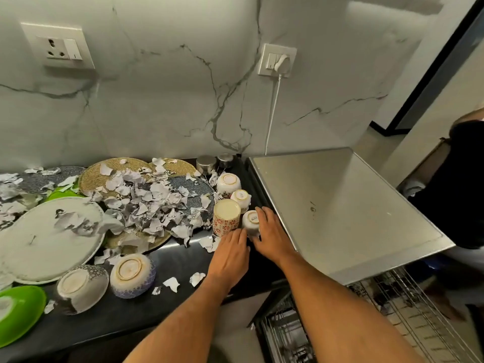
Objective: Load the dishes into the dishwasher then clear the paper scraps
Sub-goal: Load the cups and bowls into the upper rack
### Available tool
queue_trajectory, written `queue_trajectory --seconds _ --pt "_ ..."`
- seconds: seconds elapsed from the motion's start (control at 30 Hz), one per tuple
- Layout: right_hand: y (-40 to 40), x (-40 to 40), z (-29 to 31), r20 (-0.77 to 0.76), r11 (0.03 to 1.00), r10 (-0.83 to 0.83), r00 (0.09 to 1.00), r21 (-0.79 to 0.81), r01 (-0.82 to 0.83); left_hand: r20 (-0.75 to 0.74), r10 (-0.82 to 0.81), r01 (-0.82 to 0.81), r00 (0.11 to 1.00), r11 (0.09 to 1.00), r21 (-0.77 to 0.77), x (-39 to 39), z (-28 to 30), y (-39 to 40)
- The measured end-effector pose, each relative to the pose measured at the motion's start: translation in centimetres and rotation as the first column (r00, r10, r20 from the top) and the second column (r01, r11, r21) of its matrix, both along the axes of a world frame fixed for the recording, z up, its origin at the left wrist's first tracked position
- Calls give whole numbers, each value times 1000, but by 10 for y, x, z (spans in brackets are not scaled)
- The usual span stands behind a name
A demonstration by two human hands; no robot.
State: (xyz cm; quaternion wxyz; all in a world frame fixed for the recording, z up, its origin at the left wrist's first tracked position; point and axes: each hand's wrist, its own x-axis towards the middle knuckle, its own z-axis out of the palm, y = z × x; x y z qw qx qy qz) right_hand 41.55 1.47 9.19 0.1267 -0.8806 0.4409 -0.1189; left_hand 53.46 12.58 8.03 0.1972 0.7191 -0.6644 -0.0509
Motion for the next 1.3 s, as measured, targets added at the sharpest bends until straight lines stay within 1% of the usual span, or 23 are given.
queue_trajectory --seconds 0.07,0.13,0.23,0.4,0.57,0.7,0.9,1.03,1.2,1.3 --pt "-5 2 -4 23 998 14 1000 59 -15 -26 4 -4 1000 1000 10 0 -3 -5" --pt "-8 4 -6 46 996 29 999 85 -32 -46 21 -20 999 1000 23 -2 -6 -8" --pt "-9 6 -5 107 995 -13 994 103 2 -67 45 -43 997 999 28 -5 -8 -7" --pt "4 -3 -6 168 998 -27 985 59 17 -71 60 -58 996 998 33 -6 -7 -2" --pt "32 -30 3 193 998 -68 979 30 63 -103 23 -23 994 1000 2 -18 3 8" --pt "59 -59 13 205 993 -114 972 6 115 -113 -47 43 992 998 -37 -37 12 23" --pt "101 -108 20 228 980 -198 953 12 201 -135 -163 151 977 984 -96 -78 19 44" --pt "126 -148 15 223 954 -296 929 21 299 -113 -254 246 961 966 -73 -115 12 53" --pt "146 -203 5 213 906 -423 881 71 418 -73 -378 375 923 926 -49 -166 -1 52" --pt "155 -231 3 208 880 -474 856 92 465 -80 -419 418 904 908 -36 -193 -6 50"
